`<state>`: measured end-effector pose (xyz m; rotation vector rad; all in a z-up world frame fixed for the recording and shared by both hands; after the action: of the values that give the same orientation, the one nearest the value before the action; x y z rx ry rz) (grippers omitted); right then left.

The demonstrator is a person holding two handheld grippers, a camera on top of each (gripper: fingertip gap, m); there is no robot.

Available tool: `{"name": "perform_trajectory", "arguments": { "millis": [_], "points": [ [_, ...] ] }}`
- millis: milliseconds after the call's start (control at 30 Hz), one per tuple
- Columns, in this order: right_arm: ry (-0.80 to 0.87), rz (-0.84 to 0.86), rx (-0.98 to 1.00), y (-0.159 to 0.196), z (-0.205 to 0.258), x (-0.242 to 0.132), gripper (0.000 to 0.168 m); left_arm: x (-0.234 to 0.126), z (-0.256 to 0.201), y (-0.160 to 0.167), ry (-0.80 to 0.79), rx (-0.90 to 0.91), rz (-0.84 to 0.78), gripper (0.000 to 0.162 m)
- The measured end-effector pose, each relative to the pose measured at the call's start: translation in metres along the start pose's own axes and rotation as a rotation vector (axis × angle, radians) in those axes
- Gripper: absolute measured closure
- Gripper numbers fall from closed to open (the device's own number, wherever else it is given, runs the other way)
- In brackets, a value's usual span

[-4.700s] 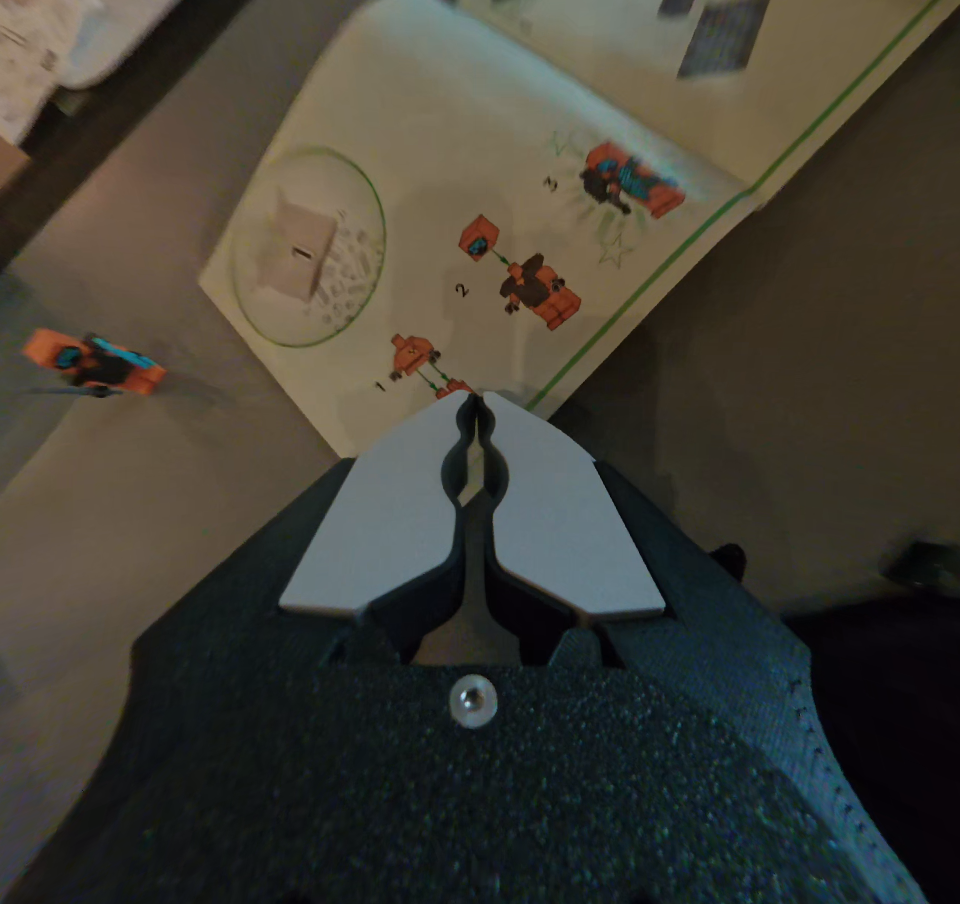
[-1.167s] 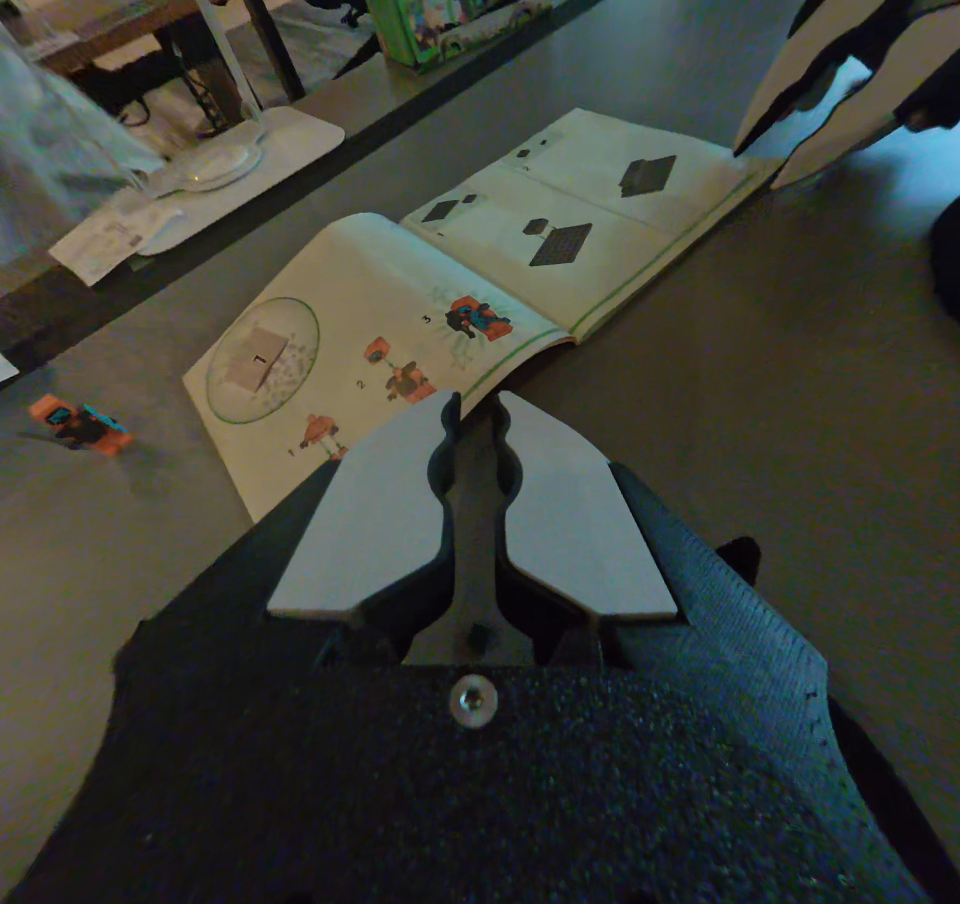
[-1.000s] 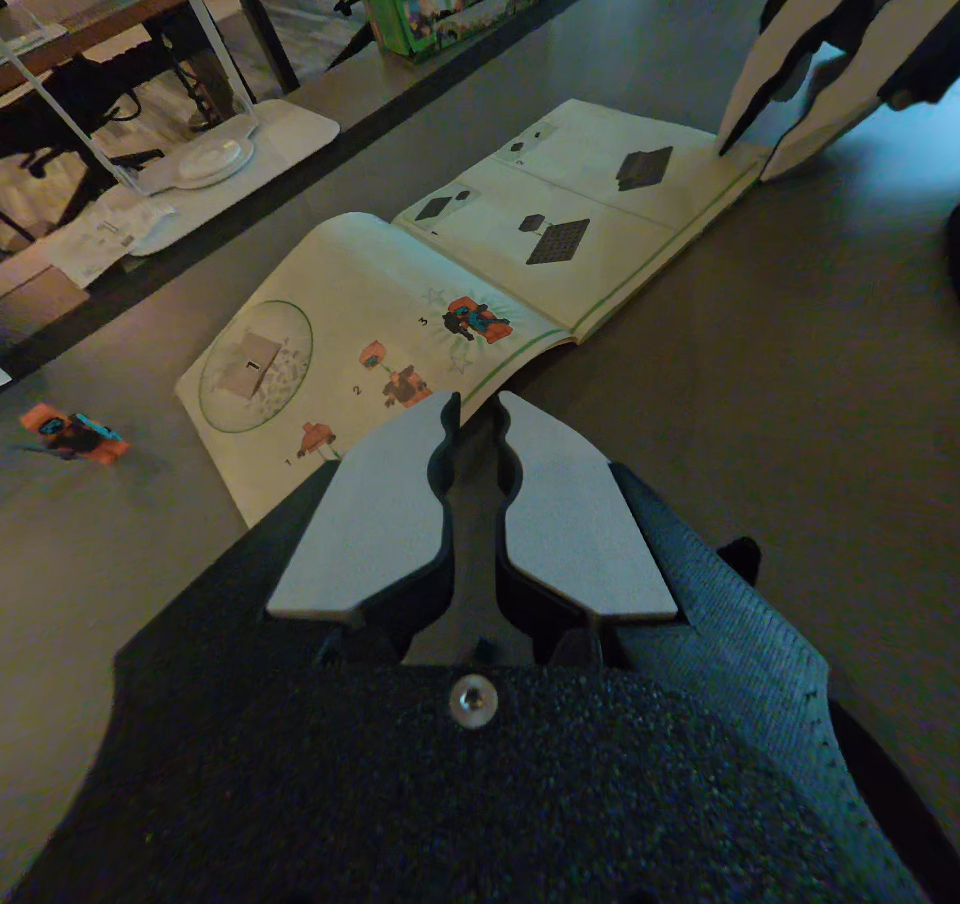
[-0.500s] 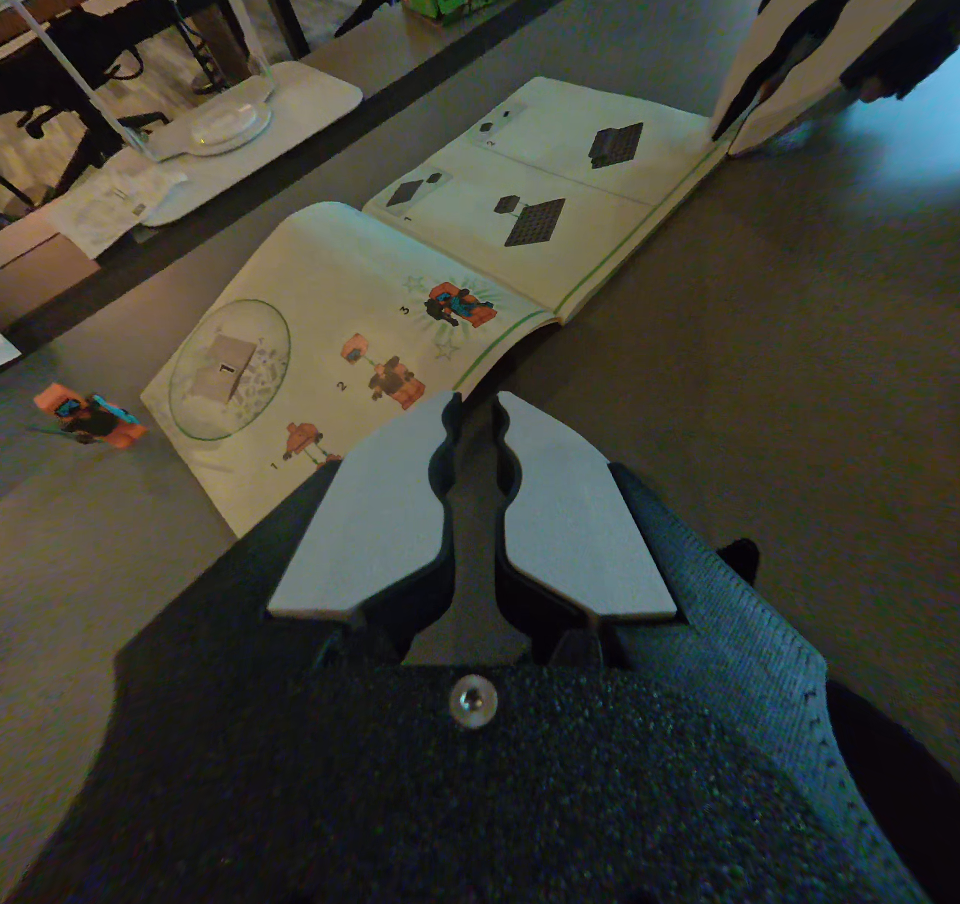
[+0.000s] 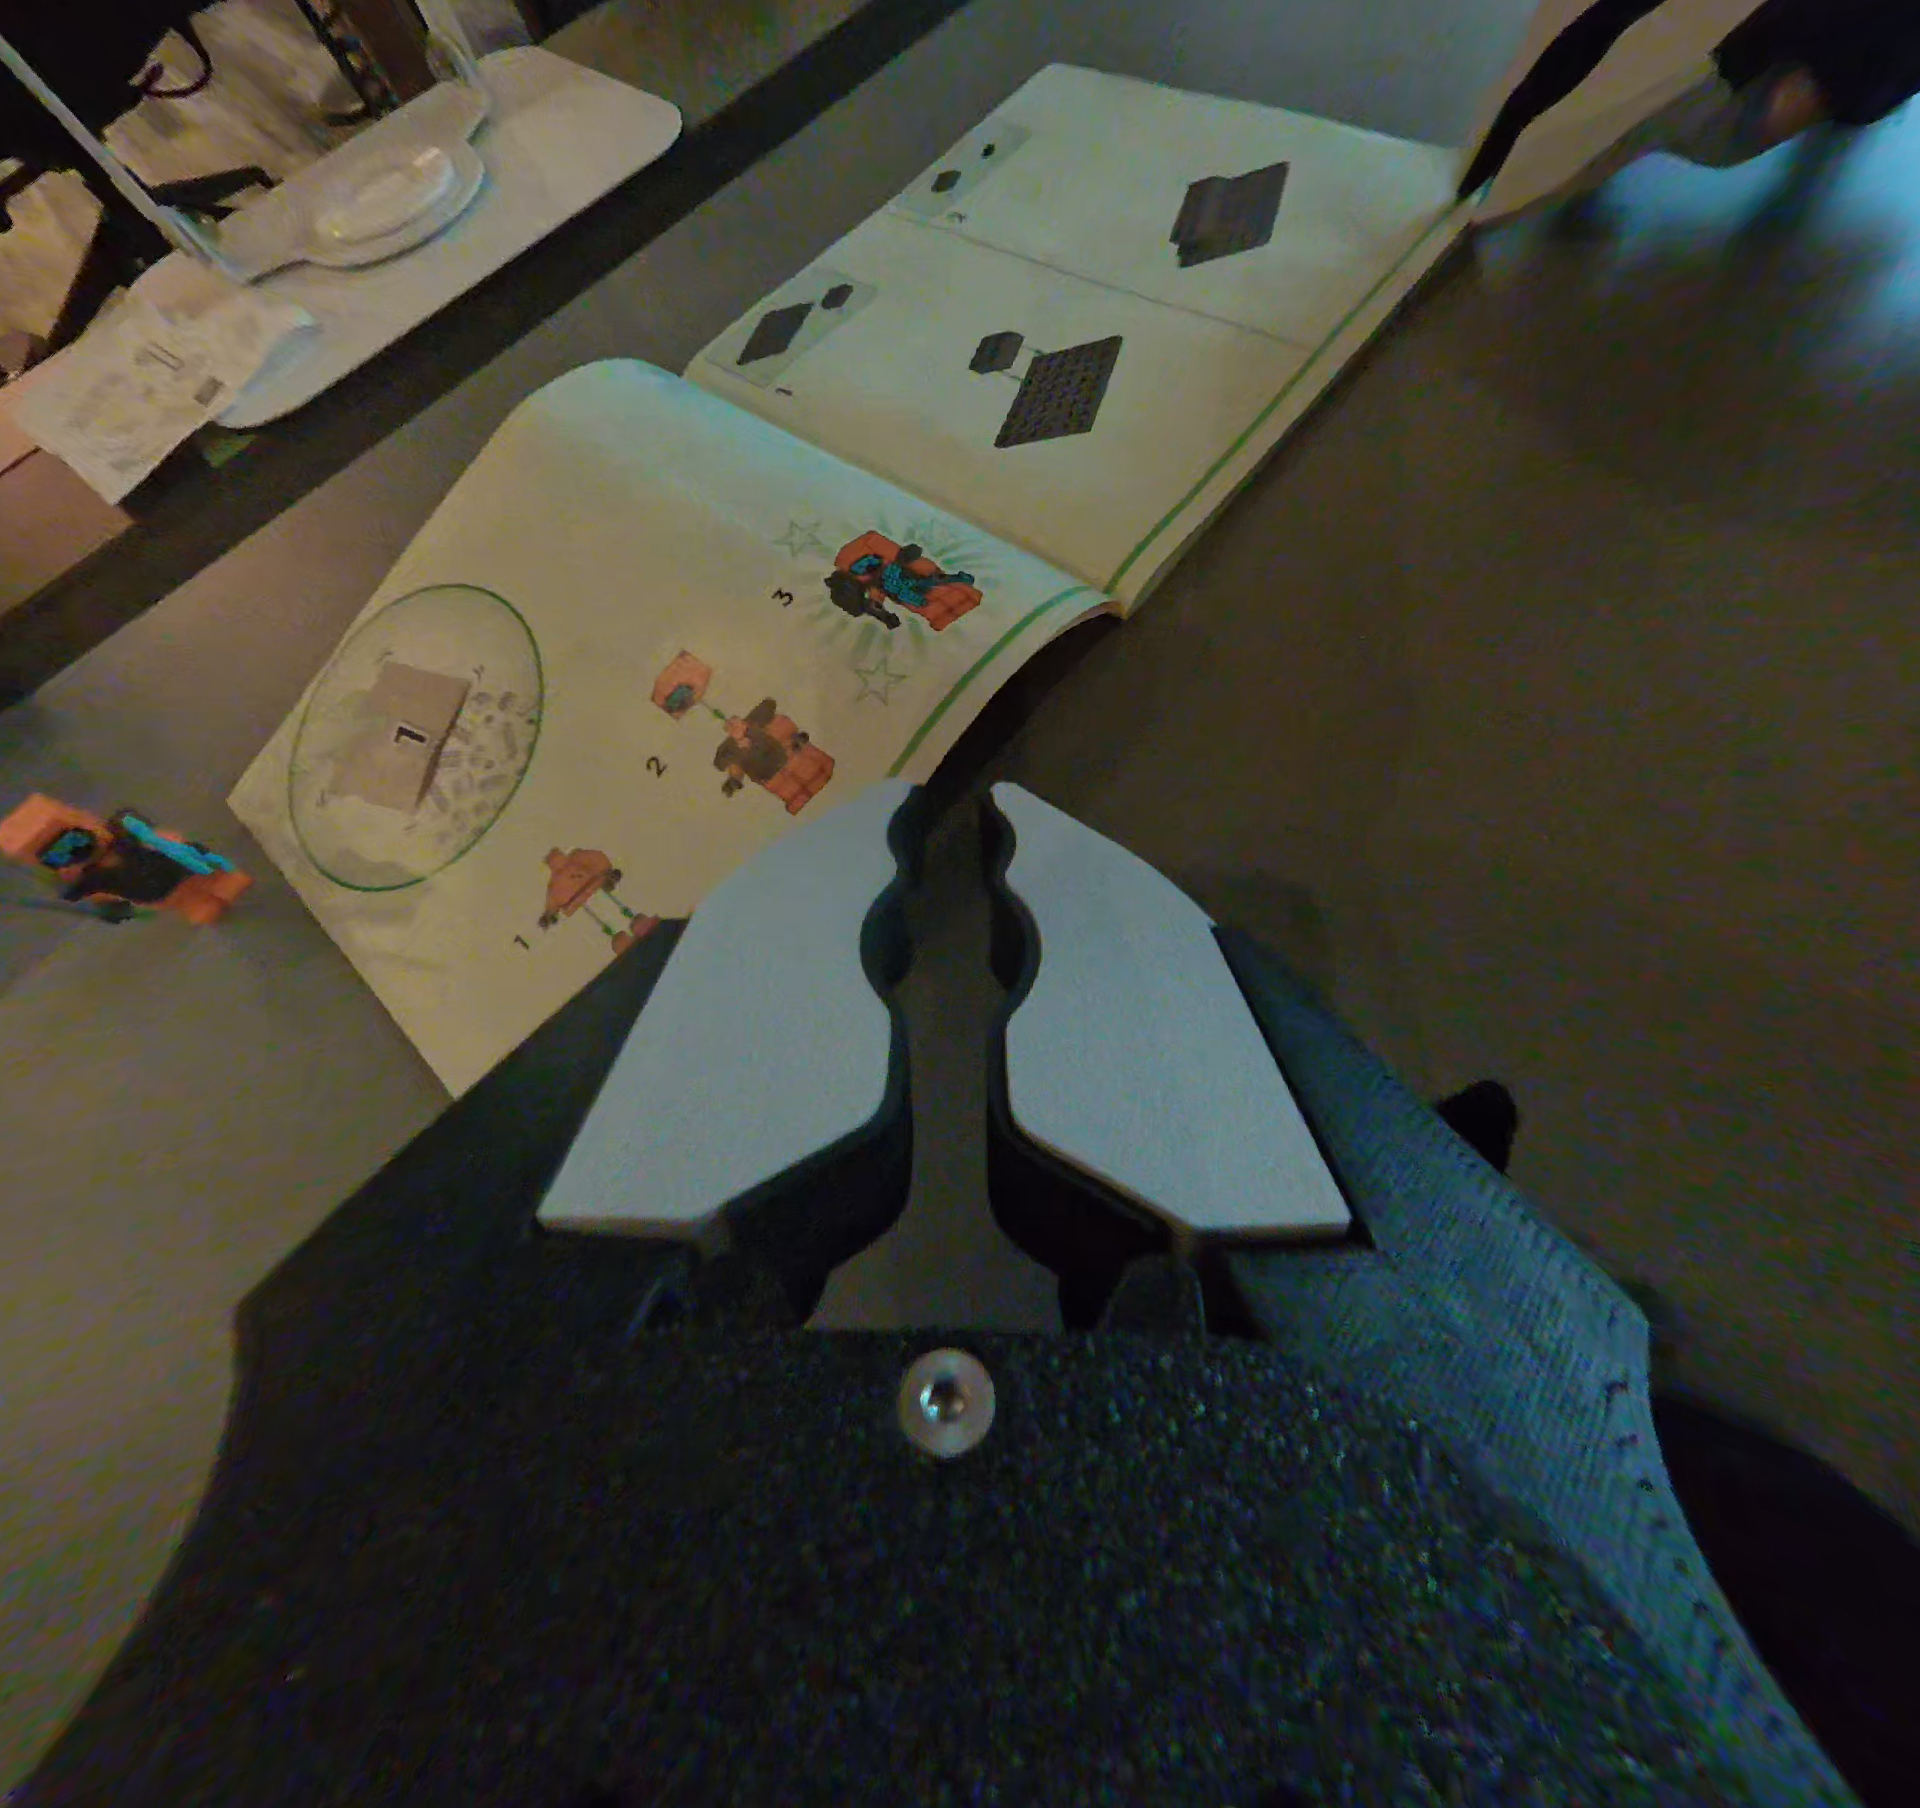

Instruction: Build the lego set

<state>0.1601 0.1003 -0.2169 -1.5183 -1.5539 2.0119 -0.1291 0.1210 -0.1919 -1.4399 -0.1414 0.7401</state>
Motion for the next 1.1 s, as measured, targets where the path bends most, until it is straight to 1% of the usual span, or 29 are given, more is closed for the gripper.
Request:
{"name": "perform_trajectory", "arguments": {
  "millis": [167,300,400,467,567,667,800,1100],
  "points": [
    [-0.021,0.011,-0.002,-0.006,0.001,-0.003,0.163,0.005,0.006,-0.006,-0.010,0.012,-0.012,0.153],
    [-0.095,-0.083,0.010,-0.030,0.004,-0.004,0.160,0.012,0.016,-0.010,-0.043,0.003,-0.009,0.153],
    [-0.093,-0.092,-0.019,-0.040,0.001,0.006,0.156,0.022,0.027,0.001,-0.083,-0.018,0.084,0.153],
    [-0.081,-0.093,-0.045,-0.043,-0.001,0.014,0.155,0.027,0.030,0.010,-0.082,-0.037,0.164,0.153],
    [-0.058,-0.044,-0.049,-0.034,-0.007,0.028,0.155,0.030,0.036,0.019,-0.106,-0.027,0.235,0.156],
    [-0.047,-0.023,-0.021,-0.024,-0.011,0.033,0.157,0.031,0.039,0.026,-0.115,-0.028,0.285,0.156],
    [-0.035,-0.048,0.024,-0.019,-0.012,0.028,0.157,0.032,0.041,0.026,-0.120,-0.041,0.292,0.158],
    [0.013,-0.044,0.004,-0.017,-0.008,0.025,0.160,0.036,0.043,0.026,-0.130,0.002,0.284,0.160]
  ]
}}
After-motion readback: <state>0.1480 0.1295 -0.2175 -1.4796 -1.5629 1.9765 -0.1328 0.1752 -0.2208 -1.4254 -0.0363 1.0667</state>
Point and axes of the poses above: each gripper's, where its closed fingertips meet, x out along the fingers, y out of its underside, z = x × y across the jaws, the point moved 5 cm from there along -x, back along the fingers, and after that the axes turned 13 degrees about -z, right-handed, at the moved point
